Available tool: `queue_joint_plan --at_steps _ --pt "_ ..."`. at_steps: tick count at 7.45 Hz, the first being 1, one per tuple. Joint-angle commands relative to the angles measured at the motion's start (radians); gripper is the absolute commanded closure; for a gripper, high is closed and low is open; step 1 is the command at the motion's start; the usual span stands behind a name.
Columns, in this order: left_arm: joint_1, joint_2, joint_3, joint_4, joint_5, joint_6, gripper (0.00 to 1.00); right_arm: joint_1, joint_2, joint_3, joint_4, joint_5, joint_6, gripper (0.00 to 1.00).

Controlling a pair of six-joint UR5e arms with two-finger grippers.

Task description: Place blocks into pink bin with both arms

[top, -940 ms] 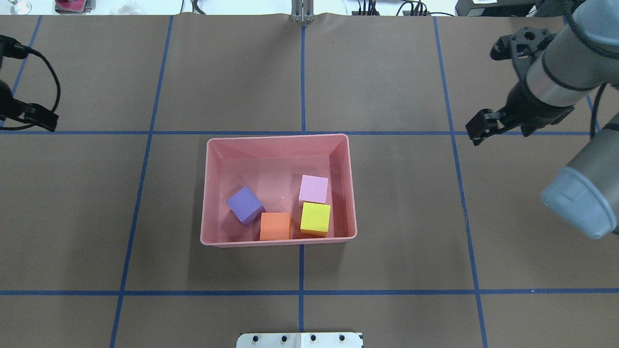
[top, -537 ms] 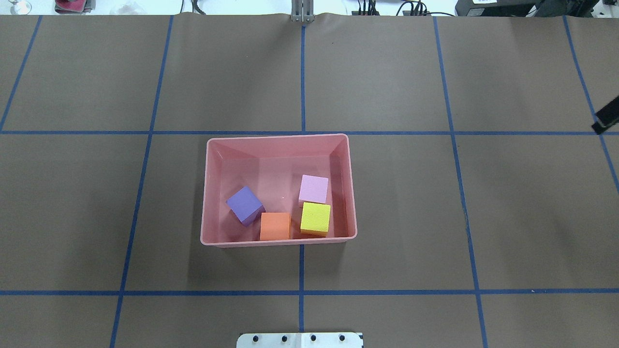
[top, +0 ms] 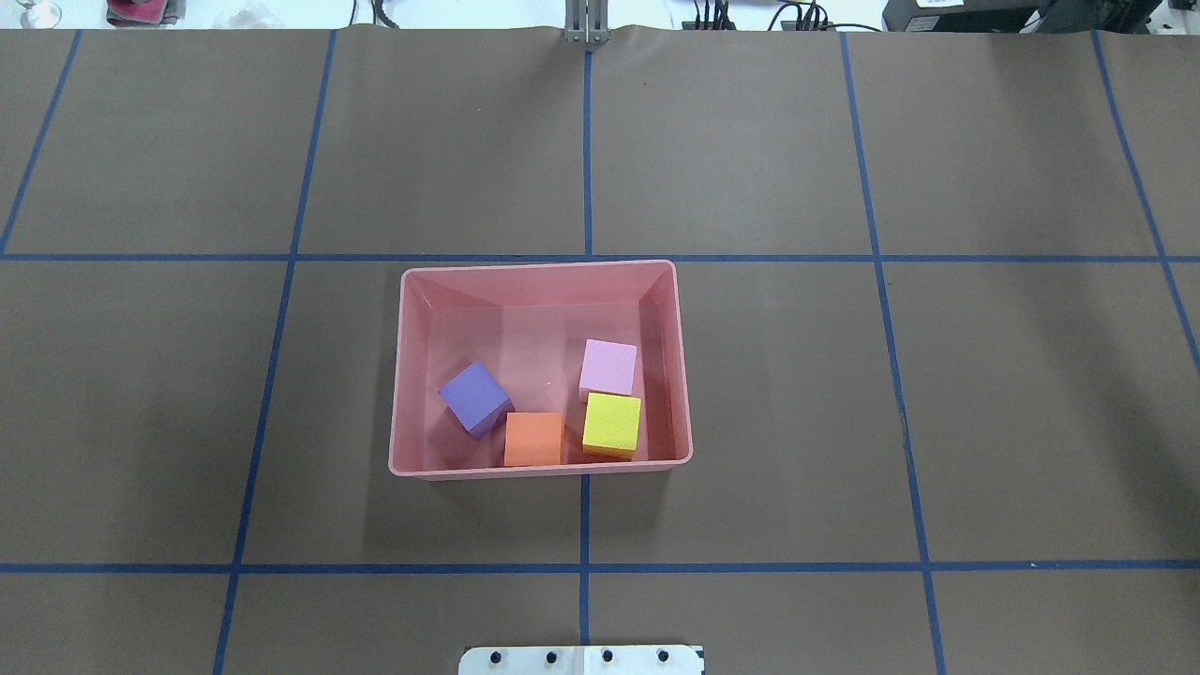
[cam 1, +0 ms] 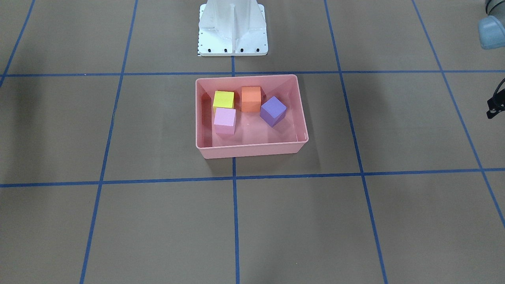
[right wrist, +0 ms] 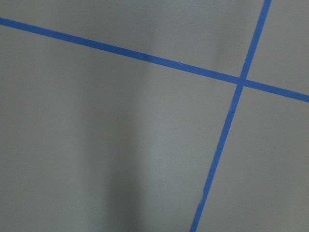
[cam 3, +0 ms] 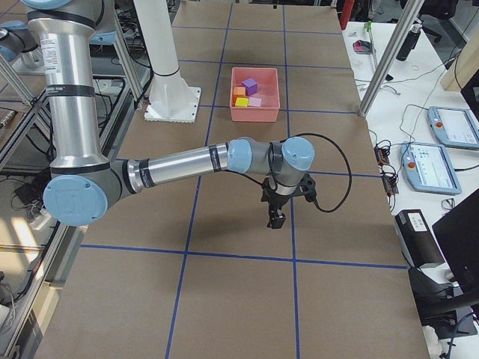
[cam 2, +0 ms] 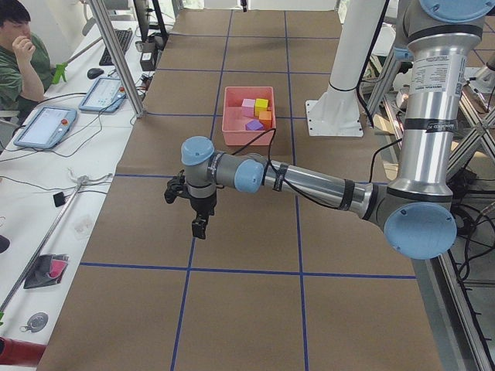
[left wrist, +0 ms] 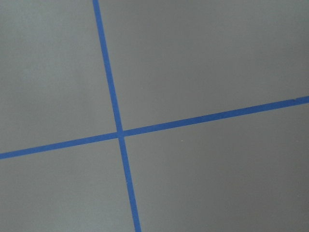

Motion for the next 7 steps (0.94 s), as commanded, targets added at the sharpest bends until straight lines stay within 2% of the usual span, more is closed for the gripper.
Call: queue_joint_plan --at_steps 1,3,7 --pt "-0.104 0.012 0.088 0.008 -0.009 0.262 0.0 0.057 -0.021 -0.019 0.044 -0.003 0.001 0.0" --pt "-0.166 0.02 0.132 0.009 -0.114 0.28 0.0 0.085 -0.02 -0.02 0.076 -0.003 0.023 0.0" --pt "-0.175 0.023 0.112 0.011 -0.129 0.267 0.0 0.085 -0.029 -0.038 0.133 0.002 0.079 0.0"
